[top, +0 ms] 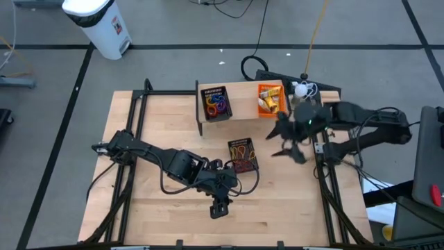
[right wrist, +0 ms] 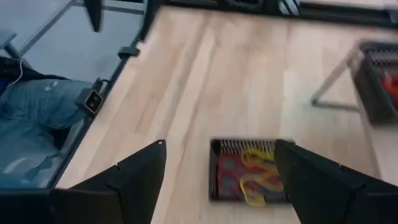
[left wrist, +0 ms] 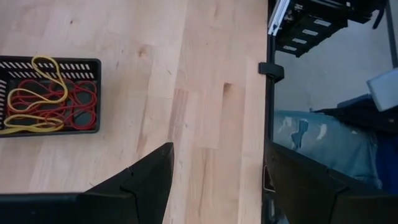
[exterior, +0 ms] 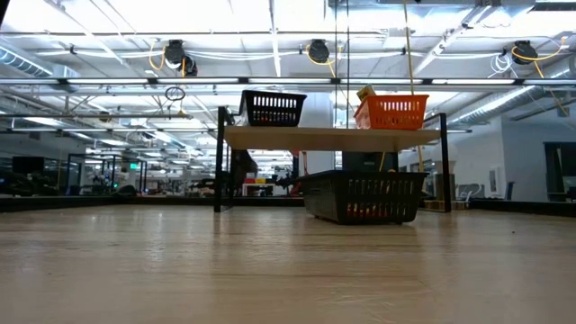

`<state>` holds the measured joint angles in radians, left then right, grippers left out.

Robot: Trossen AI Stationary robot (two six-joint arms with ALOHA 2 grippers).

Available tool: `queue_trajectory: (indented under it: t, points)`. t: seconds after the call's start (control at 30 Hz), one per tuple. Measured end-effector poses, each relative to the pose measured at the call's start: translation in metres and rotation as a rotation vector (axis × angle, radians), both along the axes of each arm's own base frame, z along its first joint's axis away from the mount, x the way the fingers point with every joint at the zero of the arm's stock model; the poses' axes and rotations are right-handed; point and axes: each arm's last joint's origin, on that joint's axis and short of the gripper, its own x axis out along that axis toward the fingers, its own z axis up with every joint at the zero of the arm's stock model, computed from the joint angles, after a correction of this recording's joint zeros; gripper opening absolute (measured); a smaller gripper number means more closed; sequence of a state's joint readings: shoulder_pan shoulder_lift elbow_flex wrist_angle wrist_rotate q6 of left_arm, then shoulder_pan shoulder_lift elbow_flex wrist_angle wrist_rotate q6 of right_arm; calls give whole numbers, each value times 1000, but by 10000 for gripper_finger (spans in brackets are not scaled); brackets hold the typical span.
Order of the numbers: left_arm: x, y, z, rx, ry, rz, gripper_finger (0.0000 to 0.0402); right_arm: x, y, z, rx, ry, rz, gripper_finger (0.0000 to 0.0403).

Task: Pick & Place Office Desk Supplies
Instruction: Adjust the black bin on the shelf

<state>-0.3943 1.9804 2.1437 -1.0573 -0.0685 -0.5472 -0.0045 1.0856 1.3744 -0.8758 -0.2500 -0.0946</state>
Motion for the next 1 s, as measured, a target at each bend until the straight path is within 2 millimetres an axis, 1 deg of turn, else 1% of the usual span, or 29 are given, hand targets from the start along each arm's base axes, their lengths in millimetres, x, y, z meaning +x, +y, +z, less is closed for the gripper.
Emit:
queue_trajectory:
  t: [0.1, 0.17, 0.23, 0.3, 0.37, 0.43, 0.53, 0.57, 0.63, 0.73, 0.9, 1.0]
  points:
    - [-1, -1, 0, 3, 4, -4, 255, 15, 17, -11, -32, -54, 42, 284]
    - [-2, -1, -1, 8, 16, -6, 255, 24, 25, -21, -65, -81, 51, 280]
    - [-4, -2, -2, 15, 35, -9, 255, 32, 28, -36, -148, -88, 31, 270]
    - [-7, -1, -4, 24, 72, -2, 255, 38, 26, -49, -267, -89, -38, 246]
    - [-10, -1, -6, 28, 110, 11, 255, 41, 22, -62, -386, -65, -116, 205]
    - [-13, 0, -8, 31, 146, 29, 255, 45, 17, -68, -460, -80, -179, 147]
    - [-15, 0, -10, 29, 177, 50, 255, 49, 12, -71, -502, -127, -177, 39]
    - [-16, 0, -10, 27, 180, 57, 255, 50, 11, -70, -508, -155, -163, 21]
    - [-16, 0, -10, 23, 180, 63, 255, 53, 8, -68, -496, -195, -152, 13]
    - [-16, 0, -10, 11, 184, 80, 255, 54, -4, -68, -493, -194, -167, 3]
    - [-16, 0, -10, -5, 188, 104, 255, 52, -33, -69, -461, -167, -227, 0]
    - [-17, -2, -10, -8, 188, 104, 255, 56, -51, -74, -430, -147, -255, 0]
